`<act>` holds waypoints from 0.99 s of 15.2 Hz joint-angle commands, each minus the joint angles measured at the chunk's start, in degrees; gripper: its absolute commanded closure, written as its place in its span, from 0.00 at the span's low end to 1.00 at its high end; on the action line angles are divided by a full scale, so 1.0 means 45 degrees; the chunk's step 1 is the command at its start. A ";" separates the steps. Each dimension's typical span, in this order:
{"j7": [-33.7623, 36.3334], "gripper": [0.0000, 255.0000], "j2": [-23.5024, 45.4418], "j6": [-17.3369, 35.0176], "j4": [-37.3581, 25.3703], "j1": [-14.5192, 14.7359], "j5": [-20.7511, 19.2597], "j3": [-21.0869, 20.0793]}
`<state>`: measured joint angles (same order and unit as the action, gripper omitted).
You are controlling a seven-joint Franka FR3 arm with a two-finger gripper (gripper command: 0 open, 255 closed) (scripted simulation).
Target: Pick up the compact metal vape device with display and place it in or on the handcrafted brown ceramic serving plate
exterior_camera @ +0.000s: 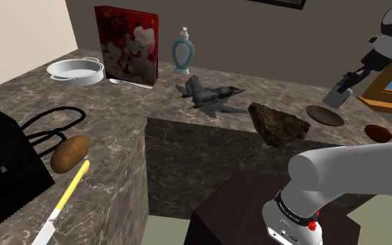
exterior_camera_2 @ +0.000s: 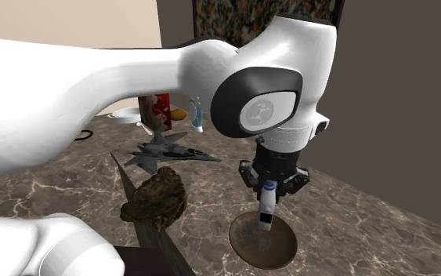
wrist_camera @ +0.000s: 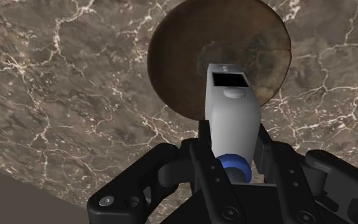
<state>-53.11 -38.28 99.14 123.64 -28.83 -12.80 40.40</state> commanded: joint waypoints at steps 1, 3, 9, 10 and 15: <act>-0.0027 1.00 -0.0092 0.0282 0.0366 -0.0069 -0.0088 0.0066; -0.0046 1.00 -0.0133 0.0599 0.0718 -0.0111 -0.0160 0.0152; -0.0120 1.00 -0.0187 0.1564 0.1721 -0.0214 -0.0372 0.0452; -0.0139 1.00 -0.0185 0.1777 0.1928 -0.0232 -0.0418 0.0526; -0.0139 1.00 -0.0185 0.1777 0.1928 -0.0231 -0.0418 0.0526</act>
<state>-53.74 -39.11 107.09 132.30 -29.87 -14.68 42.76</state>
